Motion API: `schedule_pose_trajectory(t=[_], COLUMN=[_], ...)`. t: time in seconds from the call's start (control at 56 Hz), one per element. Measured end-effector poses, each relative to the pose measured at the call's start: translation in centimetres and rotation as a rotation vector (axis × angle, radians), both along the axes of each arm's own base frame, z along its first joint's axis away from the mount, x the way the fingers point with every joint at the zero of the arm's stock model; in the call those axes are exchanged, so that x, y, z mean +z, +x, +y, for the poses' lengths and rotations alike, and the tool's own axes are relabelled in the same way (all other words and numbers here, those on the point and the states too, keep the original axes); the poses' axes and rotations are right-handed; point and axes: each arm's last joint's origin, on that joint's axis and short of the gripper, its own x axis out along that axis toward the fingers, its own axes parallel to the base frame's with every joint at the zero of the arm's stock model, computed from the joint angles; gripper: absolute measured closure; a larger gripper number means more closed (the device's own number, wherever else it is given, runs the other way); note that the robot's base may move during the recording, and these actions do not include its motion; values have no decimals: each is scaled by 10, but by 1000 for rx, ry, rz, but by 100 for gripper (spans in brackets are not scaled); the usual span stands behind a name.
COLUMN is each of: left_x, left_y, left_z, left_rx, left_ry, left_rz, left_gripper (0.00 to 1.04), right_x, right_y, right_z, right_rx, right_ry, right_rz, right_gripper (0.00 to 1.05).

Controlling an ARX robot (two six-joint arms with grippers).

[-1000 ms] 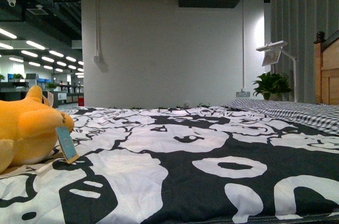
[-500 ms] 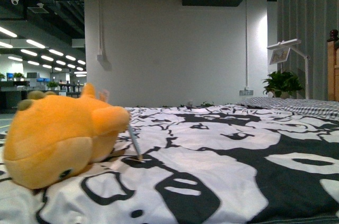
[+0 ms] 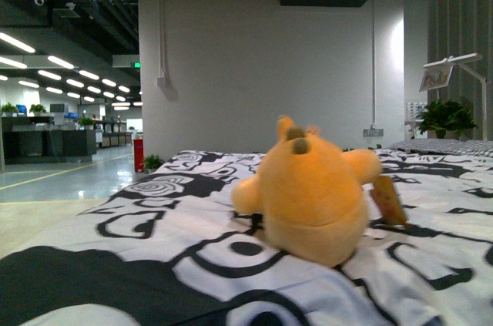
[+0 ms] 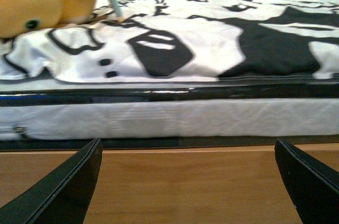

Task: Put away toys

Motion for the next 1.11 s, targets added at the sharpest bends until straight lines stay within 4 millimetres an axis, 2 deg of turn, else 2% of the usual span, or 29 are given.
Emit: schedule_pose_trajectory(t=[0.571, 0.679, 0.946, 1.107], left_x=[0, 0, 0, 0], left_y=[0, 0, 0, 0], left_z=[0, 0, 0, 0], left_rx=[1, 0, 0, 0], left_ry=[0, 0, 0, 0], left_rz=[-2, -1, -2, -2], left_gripper=[6, 6, 6, 6], right_x=[0, -5, 29, 49], right_y=[0, 5, 29, 52], right_z=[0, -1, -1, 5], right_rx=[3, -242, -212, -165], right_ry=[0, -39, -27, -29], right_rz=[2, 95, 28, -10], right_gripper=[6, 6, 6, 6])
